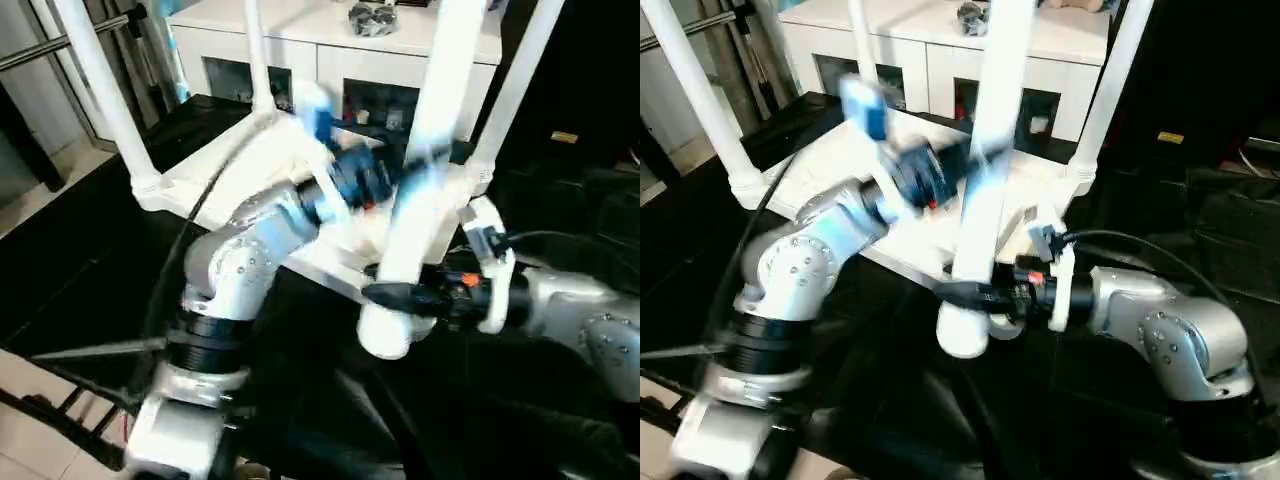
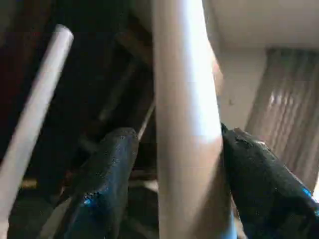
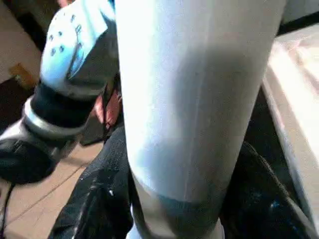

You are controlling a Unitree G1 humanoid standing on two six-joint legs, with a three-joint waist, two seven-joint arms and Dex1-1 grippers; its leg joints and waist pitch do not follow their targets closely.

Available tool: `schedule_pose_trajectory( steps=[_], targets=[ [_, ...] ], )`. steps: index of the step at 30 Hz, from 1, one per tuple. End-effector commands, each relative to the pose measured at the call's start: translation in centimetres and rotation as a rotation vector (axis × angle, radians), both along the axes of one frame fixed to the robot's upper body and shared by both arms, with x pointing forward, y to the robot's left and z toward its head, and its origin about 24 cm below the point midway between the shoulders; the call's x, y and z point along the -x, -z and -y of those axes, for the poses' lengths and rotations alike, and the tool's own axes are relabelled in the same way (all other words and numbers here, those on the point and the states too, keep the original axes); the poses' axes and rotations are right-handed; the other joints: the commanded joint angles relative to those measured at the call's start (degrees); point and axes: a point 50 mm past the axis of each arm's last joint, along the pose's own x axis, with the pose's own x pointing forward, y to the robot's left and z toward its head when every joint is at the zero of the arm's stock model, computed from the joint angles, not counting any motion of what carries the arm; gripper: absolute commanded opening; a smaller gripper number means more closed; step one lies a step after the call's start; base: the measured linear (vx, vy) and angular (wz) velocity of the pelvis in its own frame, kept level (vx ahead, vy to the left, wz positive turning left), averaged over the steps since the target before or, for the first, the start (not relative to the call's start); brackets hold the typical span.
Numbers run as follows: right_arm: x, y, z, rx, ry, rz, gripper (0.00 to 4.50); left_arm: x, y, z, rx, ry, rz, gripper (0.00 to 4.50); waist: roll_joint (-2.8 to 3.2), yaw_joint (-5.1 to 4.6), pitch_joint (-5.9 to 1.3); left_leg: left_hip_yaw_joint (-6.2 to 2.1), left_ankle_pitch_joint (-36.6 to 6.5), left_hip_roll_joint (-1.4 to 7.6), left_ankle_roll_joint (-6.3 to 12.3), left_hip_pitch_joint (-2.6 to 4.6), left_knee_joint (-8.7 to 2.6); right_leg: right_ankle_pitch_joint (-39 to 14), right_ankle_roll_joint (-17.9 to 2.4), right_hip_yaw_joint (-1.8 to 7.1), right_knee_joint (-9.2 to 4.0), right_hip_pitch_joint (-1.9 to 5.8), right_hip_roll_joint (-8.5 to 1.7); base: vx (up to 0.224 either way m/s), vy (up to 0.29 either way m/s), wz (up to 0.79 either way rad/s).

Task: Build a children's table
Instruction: Pick table leg

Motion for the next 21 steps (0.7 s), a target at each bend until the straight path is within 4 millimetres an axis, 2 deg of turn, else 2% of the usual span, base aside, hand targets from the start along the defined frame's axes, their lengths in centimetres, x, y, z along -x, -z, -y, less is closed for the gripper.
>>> schedule_pose_trajectory(
  steps=[1, 3, 4, 6, 7, 10, 11, 12, 13, 14, 15, 16, 17, 19, 20, 21],
  targets=[
    [-0.1, -0.8, 0.3, -0.026, 0.056, 0.056, 1.89, -0.4, 0.6, -1.0, 0.034, -0.042, -0.027, 3.04, -1.37, 0.13, -4.3, -0.47, -4.3, 1.66, 2.46, 0.54, -3.43, -7.5, -11.5, 2.27, -4.57, 3.47, -3.95, 0.0, 0.0, 0.0],
    [-0.6, -0.6, 0.8, -0.023, 0.162, 0.075, 1.89, -0.7, 1.0, -1.8, 0.052, -0.058, -0.024, 3.04, -1.27, 0.03, -4.19, -0.45, -4.6, 1.62, 2.2, 0.54, -3.54, -8.3, -10.8, 2.28, -4.69, 3.29, -3.88, 0.0, 0.0, 0.0],
    [-1.0, -0.2, 1.3, -0.017, 0.249, 0.065, 1.89, -1.3, 1.4, -2.6, 0.04, -0.083, -0.044, 3.04, -0.74, 0.04, -4.23, -0.49, -4.7, 1.52, 1.68, 0.65, -3.57, -9.3, -10.1, 2.26, -4.78, 3.08, -3.87, 0.0, 0.0, 0.0],
    [-1.1, 0.0, 1.6, -0.012, 0.288, 0.057, 1.89, -1.7, 1.6, -3.0, 0.018, -0.113, -0.06, 3.04, -0.87, -0.17, -4.31, -0.57, -5.1, 1.44, 1.07, 0.73, -3.68, -9.2, -9.7, 2.16, -4.8, 3.21, -3.7, 0.0, 0.0, 0.0],
    [-1.4, 0.3, 1.9, 0.01, 0.335, 0.055, 1.89, -2.0, 1.9, -3.4, -0.024, -0.16, -0.043, 3.04, -0.58, -0.14, -4.27, -0.62, -5.5, 1.53, 0.76, 0.81, -3.73, -9.3, -9.6, 2.18, -4.8, 3.1, -3.73, 0.0, 0.0, 0.0],
    [-2.0, 1.4, 3.9, 0.08, 0.526, 0.044, 1.89, -2.3, 3.9, -4.4, -0.255, -0.196, 0.02, 3.04, -0.74, -0.31, -4.2, -0.66, -6.0, 1.55, 0.15, 0.86, -4.02, -10.6, -8.0, 2.25, -5.11, 3.01, -3.75, 0.0, 0.0, 0.0],
    [-2.2, 1.6, 4.7, 0.102, 0.598, 0.043, 1.89, -2.3, 5.2, -4.3, -0.399, -0.173, 0.055, 3.04, -0.44, -0.31, -4.26, -0.69, -5.9, 1.59, -0.49, 1.07, -4.11, -11.0, -7.2, 2.29, -5.07, 2.77, -3.77, 0.0, 0.0, 0.0],
    [-2.2, 1.6, 4.8, 0.104, 0.602, 0.043, 1.89, -2.2, 5.3, -4.3, -0.41, -0.17, 0.057, 3.04, -0.42, -0.31, -4.27, -0.67, -6.0, 1.64, -0.61, 1.11, -4.13, -11.0, -6.9, 2.34, -5.11, 2.72, -3.78, 0.0, 0.0, 0.0],
    [-2.2, 1.6, 4.9, 0.105, 0.619, 0.043, 1.89, -2.2, 5.7, -4.2, -0.456, -0.164, 0.068, 3.04, -0.38, -0.4, -4.38, -0.65, -5.8, 1.55, -1.0, 1.01, -4.09, -9.5, -7.6, 2.31, -4.7, 2.94, -3.77, 0.0, 0.0, 0.0],
    [-2.4, 1.7, 5.4, 0.112, 0.672, 0.038, 1.89, -2.1, 7.2, -3.8, -0.622, -0.133, 0.116, 3.04, -0.34, -0.37, -4.39, -0.64, -5.5, 1.61, -0.87, 1.03, -4.1, -8.6, -7.6, 2.36, -4.7, 2.84, -3.73, 0.0, 0.0, 0.0],
    [-2.4, 1.7, 5.7, 0.134, 0.694, 0.044, 1.89, -1.9, 8.7, -3.3, -0.766, -0.088, 0.173, 3.04, -0.76, -0.29, -4.29, -0.76, -5.6, 1.64, -0.45, 1.02, -4.26, -9.1, -7.1, 2.36, -5.09, 2.81, -3.77, 0.0, 0.0, 0.0],
    [-2.4, 1.8, 5.9, 0.156, 0.707, 0.05, 1.89, -1.7, 9.9, -2.9, -0.876, -0.036, 0.221, 3.04, -0.52, -0.32, -4.35, -0.7, -5.8, 1.67, -0.66, 1.06, -4.29, -9.0, -6.7, 2.49, -4.68, 2.89, -3.9, 0.0, 0.0, 0.0],
    [-2.4, 1.9, 5.9, 0.169, 0.712, 0.051, 1.89, -1.5, 10.7, -2.7, -0.927, 0.006, 0.24, 3.04, -0.18, -0.38, -4.27, -0.65, -6.2, 1.57, -0.74, 1.07, -4.29, -9.7, -6.3, 2.48, -5.19, 2.72, -3.81, 0.0, 0.0, 0.0],
    [-2.4, 1.9, 6.0, 0.185, 0.718, 0.056, 1.89, -1.4, 11.7, -2.5, -0.987, 0.069, 0.26, 3.04, -0.14, -0.4, -4.43, -0.66, -6.0, 1.6, -1.38, 0.91, -4.27, -8.1, -7.3, 2.52, -4.79, 3.08, -4.1, 0.0, 0.0, 0.0],
    [-2.4, 1.9, 5.9, 0.199, 0.712, 0.063, 1.89, -1.5, 12.6, -2.4, -1.041, 0.13, 0.281, 3.04, 0.68, -0.39, -4.46, -0.72, -6.1, 1.56, -1.6, 0.96, -4.18, -7.2, -8.0, 2.54, -4.61, 3.02, -4.11, 0.0, 0.0, 0.0],
    [-2.4, 1.9, 5.9, 0.199, 0.711, 0.063, 1.89, -1.5, 12.7, -2.4, -1.042, 0.131, 0.282, 3.04, 0.26, -0.55, -4.34, -0.61, -6.5, 1.41, -1.36, 0.92, -4.19, -7.5, -7.9, 2.51, -5.11, 3.0, -3.98, 0.0, 0.0, 0.0]
  ],
)
